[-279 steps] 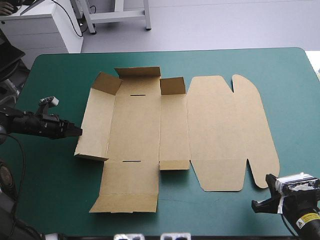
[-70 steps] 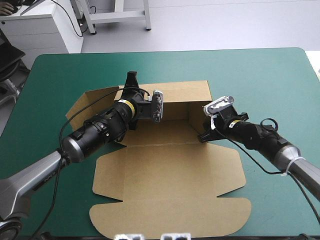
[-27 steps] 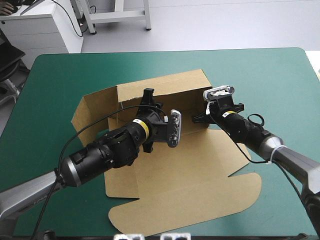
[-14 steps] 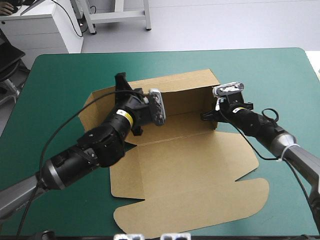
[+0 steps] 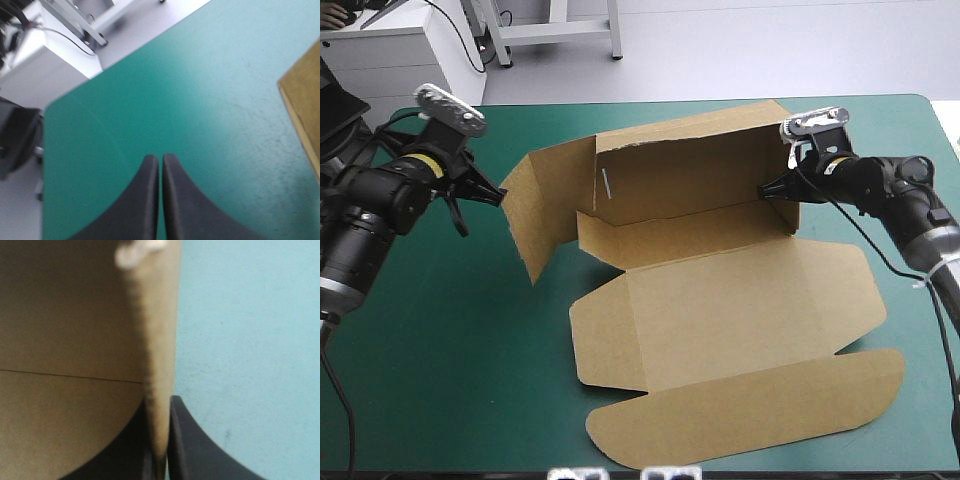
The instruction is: Fold the box
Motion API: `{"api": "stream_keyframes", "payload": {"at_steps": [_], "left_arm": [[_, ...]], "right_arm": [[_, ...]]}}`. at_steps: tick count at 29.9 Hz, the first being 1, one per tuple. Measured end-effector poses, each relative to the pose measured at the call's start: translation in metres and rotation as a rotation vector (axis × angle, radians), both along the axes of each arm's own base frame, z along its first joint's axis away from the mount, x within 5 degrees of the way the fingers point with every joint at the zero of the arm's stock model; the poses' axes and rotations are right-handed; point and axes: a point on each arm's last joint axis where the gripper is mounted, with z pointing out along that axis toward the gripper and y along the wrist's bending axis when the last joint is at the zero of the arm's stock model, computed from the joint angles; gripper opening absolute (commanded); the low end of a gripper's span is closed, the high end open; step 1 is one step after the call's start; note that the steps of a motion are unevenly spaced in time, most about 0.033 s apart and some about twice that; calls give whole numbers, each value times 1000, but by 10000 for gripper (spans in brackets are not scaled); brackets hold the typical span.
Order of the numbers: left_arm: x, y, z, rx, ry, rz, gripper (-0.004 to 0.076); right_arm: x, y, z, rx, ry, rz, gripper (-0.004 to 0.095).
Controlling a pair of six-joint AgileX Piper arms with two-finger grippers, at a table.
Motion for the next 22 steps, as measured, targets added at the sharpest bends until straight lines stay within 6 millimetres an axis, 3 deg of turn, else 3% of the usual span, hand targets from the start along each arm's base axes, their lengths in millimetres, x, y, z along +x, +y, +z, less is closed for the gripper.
{"api": "stream_keyframes", "payload": {"at_steps": [4,8,16,22], "left_arm": [[2,30,-1,-265,49,46,6],[-4,44,-3,-378,78,54,-8],[-40,37,-20,-444,24,5,-8],[-87,36,-44,-446,-84,53,-9]], "right_arm": [[12,-2,17,-44,53,-16,0],[36,1,16,-62,141,-12,0],[105,10,-43,-95,379,-1,-1],[139,15,-60,-78,346,-4,0]]}}
